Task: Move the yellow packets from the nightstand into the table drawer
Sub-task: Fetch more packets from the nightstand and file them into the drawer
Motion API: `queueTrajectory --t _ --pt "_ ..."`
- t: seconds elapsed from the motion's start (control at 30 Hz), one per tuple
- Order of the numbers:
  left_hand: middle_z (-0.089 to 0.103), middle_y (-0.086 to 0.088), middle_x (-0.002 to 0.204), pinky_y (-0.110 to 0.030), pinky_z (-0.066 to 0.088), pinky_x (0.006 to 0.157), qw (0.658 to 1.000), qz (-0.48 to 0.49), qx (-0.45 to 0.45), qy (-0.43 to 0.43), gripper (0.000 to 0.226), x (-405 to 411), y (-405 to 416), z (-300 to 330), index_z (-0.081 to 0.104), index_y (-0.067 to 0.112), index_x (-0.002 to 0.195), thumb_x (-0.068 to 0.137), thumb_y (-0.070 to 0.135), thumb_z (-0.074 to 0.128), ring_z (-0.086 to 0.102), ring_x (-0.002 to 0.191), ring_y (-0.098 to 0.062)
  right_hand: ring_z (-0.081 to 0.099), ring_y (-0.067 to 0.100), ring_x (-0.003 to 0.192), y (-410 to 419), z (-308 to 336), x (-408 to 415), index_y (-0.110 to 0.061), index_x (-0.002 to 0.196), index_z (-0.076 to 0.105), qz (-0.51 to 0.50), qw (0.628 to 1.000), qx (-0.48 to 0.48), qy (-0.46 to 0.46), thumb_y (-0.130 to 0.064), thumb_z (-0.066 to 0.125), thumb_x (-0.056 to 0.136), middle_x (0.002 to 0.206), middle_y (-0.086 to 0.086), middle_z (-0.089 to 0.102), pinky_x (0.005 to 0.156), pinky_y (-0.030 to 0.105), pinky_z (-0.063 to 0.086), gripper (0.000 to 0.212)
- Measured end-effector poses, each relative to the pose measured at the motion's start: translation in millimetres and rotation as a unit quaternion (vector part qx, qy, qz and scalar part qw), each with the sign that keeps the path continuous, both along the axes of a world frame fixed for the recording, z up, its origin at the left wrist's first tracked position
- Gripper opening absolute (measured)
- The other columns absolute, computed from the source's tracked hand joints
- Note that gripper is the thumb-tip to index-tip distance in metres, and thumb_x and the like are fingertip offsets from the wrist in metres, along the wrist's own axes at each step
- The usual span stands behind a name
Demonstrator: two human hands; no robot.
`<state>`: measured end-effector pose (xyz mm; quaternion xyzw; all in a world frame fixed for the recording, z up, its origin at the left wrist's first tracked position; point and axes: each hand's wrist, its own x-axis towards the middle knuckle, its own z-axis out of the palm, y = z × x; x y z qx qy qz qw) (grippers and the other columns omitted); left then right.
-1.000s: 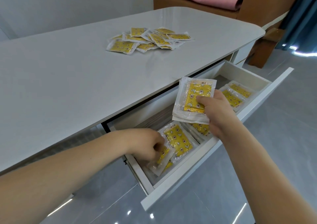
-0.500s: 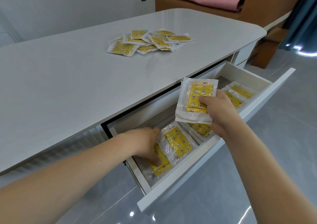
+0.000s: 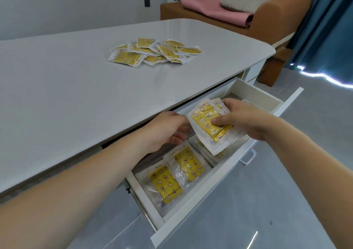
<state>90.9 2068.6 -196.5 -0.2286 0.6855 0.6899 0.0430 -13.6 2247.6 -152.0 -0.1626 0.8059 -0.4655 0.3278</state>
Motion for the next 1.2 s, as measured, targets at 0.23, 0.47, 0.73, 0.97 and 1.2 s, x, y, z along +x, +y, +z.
queueTrajectory --t 0.23,0.47,0.73,0.97,1.2 --pt "0.068 -0.008 0.073 -0.028 0.05 0.051 0.999 -0.015 0.042 0.023 0.013 -33 33 -3 0.061 0.007 0.103 0.093 0.015 0.061 0.063 0.057 -0.018 0.073 0.028 0.094 21 -4 -34 -0.018 0.117 0.057 -0.007 0.999 0.023 -0.042 -0.003 0.071 0.085 0.104 0.009 0.074 0.084 0.046 0.058 0.038" --pt "0.069 -0.024 0.094 -0.028 0.053 0.045 0.999 0.01 0.023 0.021 0.028 -81 59 -4 0.052 0.001 0.12 0.092 -0.005 0.055 0.065 0.053 -0.022 0.065 0.035 0.11 37 -12 -103 -0.005 0.121 0.058 -0.049 0.997 0.048 0.032 -0.027 0.053 0.099 0.119 0.019 0.066 0.101 0.051 0.048 0.031" --pt "0.07 -0.016 0.092 -0.03 0.051 0.052 0.988 0.091 -0.125 -0.009 0.018 -146 83 -7 0.057 0.009 0.103 0.094 -0.003 0.048 0.064 0.062 -0.024 0.056 0.03 0.116 55 -3 -222 -0.005 0.136 0.049 0.004 0.962 0.187 0.198 -0.014 0.052 0.1 0.131 0.015 0.056 0.104 0.043 0.045 0.037" --pt "0.07 -0.022 0.093 -0.037 0.054 0.062 0.974 0.123 -0.163 -0.093 0.018 -185 98 -32 0.055 0.009 0.106 0.092 0.001 0.049 0.07 0.071 -0.034 0.057 0.023 0.091 69 -26 -278 -0.03 0.133 0.044 0.125 0.912 0.329 0.21 -0.006 0.047 0.096 0.103 0.005 0.052 0.073 0.034 0.055 0.044" --pt "0.062 -0.021 0.083 -0.03 0.053 0.049 0.973 0.127 -0.122 -0.15 0.013 -221 120 -38 0.052 0.008 0.084 0.092 -0.002 0.051 0.06 0.06 -0.03 0.053 0.024 0.099 74 -64 -294 -0.03 0.113 0.046 0.184 0.866 0.363 0.289 -0.003 0.043 0.092 0.116 0.005 0.054 0.079 0.034 0.049 0.034"
